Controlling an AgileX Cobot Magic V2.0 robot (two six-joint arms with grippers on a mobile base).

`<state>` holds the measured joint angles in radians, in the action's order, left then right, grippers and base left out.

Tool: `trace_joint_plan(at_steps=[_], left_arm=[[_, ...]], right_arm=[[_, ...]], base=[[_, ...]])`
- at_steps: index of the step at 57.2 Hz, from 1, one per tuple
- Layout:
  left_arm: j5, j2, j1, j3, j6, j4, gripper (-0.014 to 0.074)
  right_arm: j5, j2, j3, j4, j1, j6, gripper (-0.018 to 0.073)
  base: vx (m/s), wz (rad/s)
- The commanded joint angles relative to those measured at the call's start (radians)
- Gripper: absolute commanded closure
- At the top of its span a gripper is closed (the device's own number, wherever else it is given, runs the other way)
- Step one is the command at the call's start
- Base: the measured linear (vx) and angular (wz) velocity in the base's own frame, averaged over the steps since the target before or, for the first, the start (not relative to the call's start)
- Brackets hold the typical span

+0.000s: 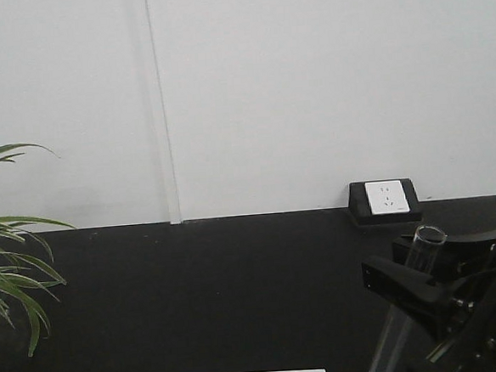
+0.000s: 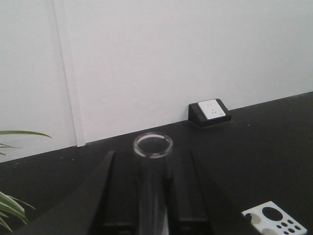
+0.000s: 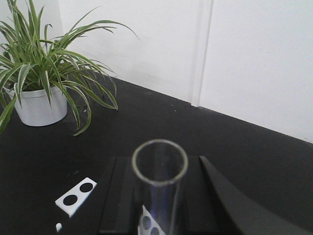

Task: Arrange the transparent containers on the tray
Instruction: 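Grasp a clear glass tube with the right gripper and lift it out, then drive the base to the counter with the yellow tray, holding both tubes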

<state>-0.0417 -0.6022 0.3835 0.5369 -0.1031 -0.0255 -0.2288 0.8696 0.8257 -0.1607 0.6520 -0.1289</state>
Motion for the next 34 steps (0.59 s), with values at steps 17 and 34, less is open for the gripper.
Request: trace_joint_plan(at_steps=[17,34], left_arm=[[0.093,-0.001,0.006,0.038,-0.006,0.009,0.0395],[0.093,-0.001,0.006,0.038,-0.006,0.009,0.0395]], right_arm=[[0.083,-0.012,0.031,-0.005,-0.002,0.009,0.0568],[0.083,-0.012,0.031,-0.005,-0.002,0.009,0.0568]], base=[[-0.01,0.03],[-0.04,0.02]])
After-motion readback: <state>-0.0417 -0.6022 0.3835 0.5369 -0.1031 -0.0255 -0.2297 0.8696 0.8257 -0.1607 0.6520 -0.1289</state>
